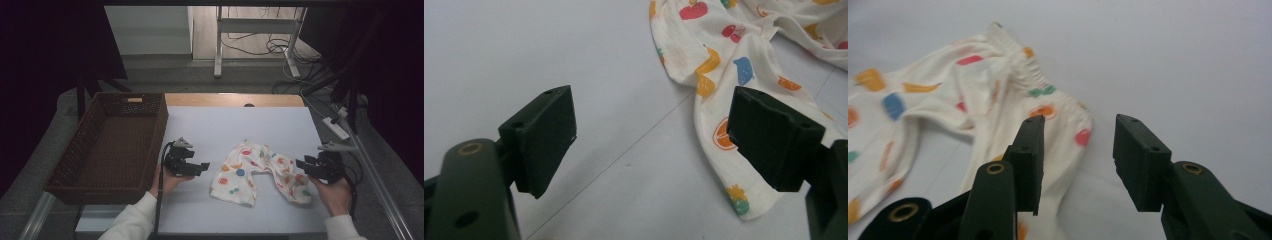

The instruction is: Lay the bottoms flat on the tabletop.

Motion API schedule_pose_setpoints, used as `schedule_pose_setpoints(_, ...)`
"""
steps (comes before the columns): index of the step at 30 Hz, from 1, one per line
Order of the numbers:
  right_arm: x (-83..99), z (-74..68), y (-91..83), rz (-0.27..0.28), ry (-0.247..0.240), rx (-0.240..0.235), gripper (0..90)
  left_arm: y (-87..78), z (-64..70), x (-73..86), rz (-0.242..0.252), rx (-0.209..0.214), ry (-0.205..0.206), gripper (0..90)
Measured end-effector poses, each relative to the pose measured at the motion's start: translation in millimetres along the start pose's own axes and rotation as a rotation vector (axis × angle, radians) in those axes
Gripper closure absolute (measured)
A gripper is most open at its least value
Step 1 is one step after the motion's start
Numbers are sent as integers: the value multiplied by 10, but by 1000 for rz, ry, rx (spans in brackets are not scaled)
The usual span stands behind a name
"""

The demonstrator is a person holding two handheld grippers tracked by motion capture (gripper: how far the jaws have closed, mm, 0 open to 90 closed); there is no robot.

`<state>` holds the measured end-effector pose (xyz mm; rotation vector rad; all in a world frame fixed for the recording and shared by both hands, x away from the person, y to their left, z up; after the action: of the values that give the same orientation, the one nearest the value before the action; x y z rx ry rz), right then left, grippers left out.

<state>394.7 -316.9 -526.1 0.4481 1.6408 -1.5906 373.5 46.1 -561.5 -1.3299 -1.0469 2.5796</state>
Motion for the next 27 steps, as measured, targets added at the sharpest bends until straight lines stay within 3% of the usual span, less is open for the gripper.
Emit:
schedule_pose_setpoints(5, -28, 62, 336, -66, -4, 17, 555, -3, -11, 8, -2, -2, -1, 189)
schedule_pose_setpoints(11, 53, 38, 585, -146, -2, -4, 549, -8, -22, 16, -5, -4, -2, 189)
schedule_pose_setpoints(19, 128, -104, 695, -188, -75, -7, 573, 0, -15, 17, -7, -5, 0, 189)
schedule_pose_setpoints(22, 117, -126, 720, -184, -108, 9, 622, -4, -18, 18, -6, -5, -1, 189)
schedule_pose_setpoints(27, 74, -177, 747, -179, -144, 7, 778, -10, -25, 24, -7, -6, -1, 189)
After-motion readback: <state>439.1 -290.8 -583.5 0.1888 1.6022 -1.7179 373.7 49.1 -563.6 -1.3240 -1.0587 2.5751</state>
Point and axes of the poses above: each handheld gripper's, and its own axes: y roughly forward along the jaws, x roughly out of its underside, z roughly to its right, the point moved 9 cm from there along y, roughly forward along the jaws, and after that the axes turned 14 degrees about x, right-handed, at the moved point
